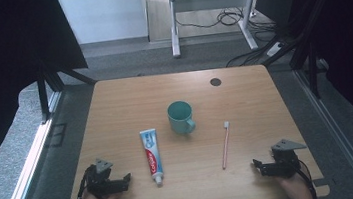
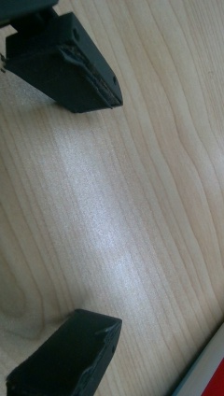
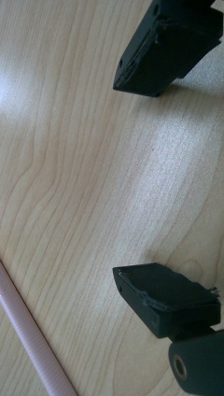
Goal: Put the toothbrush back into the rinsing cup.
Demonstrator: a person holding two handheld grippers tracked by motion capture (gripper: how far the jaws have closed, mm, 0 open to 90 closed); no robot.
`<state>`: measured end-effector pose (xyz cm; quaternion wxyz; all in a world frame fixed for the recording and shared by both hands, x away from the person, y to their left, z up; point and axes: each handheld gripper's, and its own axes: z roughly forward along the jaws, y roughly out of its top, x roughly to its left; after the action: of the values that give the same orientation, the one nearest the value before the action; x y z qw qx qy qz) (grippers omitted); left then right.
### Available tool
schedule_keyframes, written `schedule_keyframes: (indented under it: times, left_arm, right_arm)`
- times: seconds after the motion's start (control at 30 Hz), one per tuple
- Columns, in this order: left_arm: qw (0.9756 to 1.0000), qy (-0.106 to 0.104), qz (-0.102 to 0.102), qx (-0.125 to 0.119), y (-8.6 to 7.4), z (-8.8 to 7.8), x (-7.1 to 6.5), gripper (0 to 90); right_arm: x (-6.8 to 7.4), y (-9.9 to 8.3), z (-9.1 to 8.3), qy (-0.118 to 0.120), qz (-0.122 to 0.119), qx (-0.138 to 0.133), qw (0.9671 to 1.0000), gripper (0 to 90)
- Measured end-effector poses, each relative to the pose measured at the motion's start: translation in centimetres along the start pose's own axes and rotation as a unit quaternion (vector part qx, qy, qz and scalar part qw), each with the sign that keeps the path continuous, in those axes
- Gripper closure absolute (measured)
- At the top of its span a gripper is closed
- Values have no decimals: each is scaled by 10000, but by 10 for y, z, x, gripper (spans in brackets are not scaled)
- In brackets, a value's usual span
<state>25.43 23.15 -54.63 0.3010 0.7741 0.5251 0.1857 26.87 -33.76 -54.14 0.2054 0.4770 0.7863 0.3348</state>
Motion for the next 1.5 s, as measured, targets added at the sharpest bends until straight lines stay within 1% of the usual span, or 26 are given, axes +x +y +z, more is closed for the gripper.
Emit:
schedule_keyframes:
  times: [0.37,0.87,1.07,1.23,1.5]
  left_arm:
    - [10000,33,-49,-3,1,1,0,0]
    - [10000,34,-51,-2,1,1,0,0]
    - [10000,34,-50,-3,1,1,0,0]
    - [10000,39,-56,-4,1,1,-1,0]
    - [10000,68,-64,-5,1,1,-1,0]
  right_arm:
    - [0,0,0,0,0,-1,10000,93]
    - [0,0,0,12,-3,-2,10000,94]
    - [0,0,0,60,-24,-8,10000,94]
    - [-2,1,-2,187,-12,19,9998,90]
    - [-2,7,-6,318,-185,158,9992,90]
